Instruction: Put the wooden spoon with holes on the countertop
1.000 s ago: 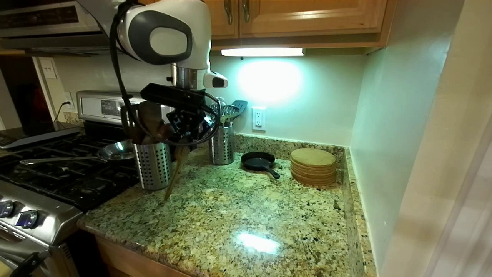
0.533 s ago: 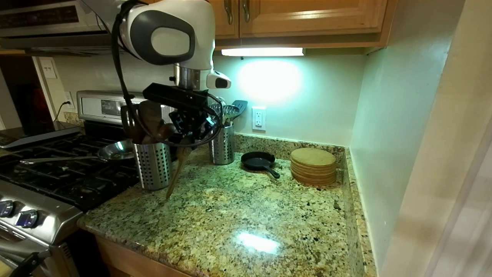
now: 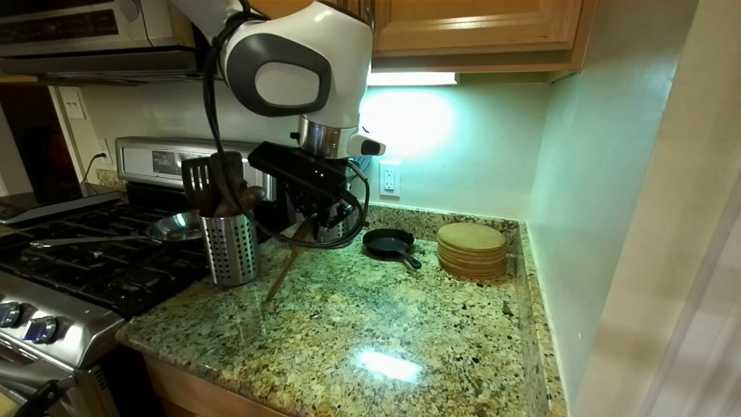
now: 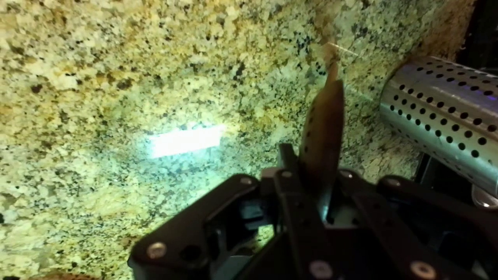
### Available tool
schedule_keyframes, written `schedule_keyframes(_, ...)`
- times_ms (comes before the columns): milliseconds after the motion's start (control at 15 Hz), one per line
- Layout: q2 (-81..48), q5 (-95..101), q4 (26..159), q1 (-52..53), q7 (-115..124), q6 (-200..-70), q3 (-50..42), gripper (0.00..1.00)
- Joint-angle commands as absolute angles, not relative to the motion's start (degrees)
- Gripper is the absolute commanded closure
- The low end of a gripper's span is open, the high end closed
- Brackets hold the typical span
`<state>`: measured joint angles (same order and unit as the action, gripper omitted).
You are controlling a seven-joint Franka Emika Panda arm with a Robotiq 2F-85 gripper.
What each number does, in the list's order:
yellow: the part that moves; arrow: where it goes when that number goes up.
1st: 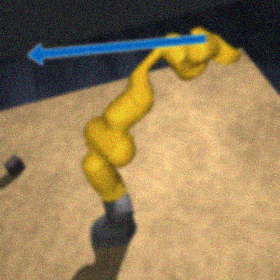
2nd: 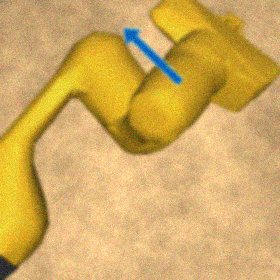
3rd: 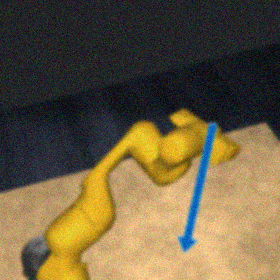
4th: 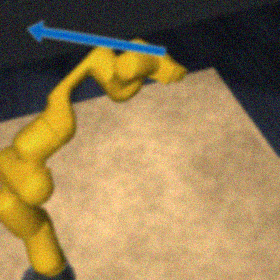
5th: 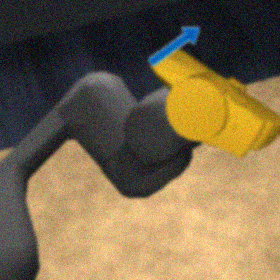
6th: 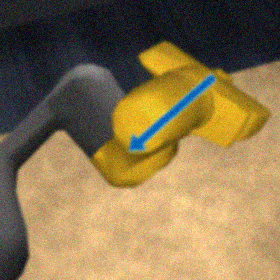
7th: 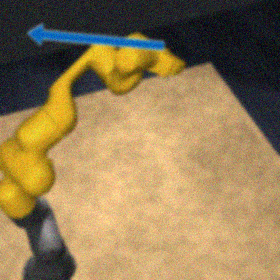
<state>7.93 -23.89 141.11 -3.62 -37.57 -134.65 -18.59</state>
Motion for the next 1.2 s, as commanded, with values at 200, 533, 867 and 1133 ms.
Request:
schedule_keyframes(200, -2.2, -30.7, 133.8, -8.0, -44.5, -129.5, -17.8, 0.93)
schedule_keyframes(533, -10.3, -32.3, 127.1, -11.3, -46.2, -123.8, -15.7, 0.93)
schedule_keyframes(867, -17.8, -35.0, 121.4, -14.8, -47.4, -119.3, -13.1, 0.93)
schedule_keyframes(1133, -22.7, -36.3, 118.3, -17.2, -47.9, -115.6, -11.7, 0.93)
